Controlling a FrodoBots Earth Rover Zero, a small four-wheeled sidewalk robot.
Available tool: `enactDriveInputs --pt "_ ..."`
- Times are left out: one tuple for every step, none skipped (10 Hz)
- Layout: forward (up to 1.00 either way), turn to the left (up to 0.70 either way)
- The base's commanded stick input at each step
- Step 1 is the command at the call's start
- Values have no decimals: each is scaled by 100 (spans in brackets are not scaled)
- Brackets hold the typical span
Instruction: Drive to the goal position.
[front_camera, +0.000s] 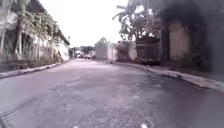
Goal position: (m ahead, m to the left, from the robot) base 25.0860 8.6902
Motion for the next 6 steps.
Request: enactDriveInputs --pt "100 0" --pt "100 0" --pt "100 0" --pt "100 0" --pt "100 0" --pt "100 0"
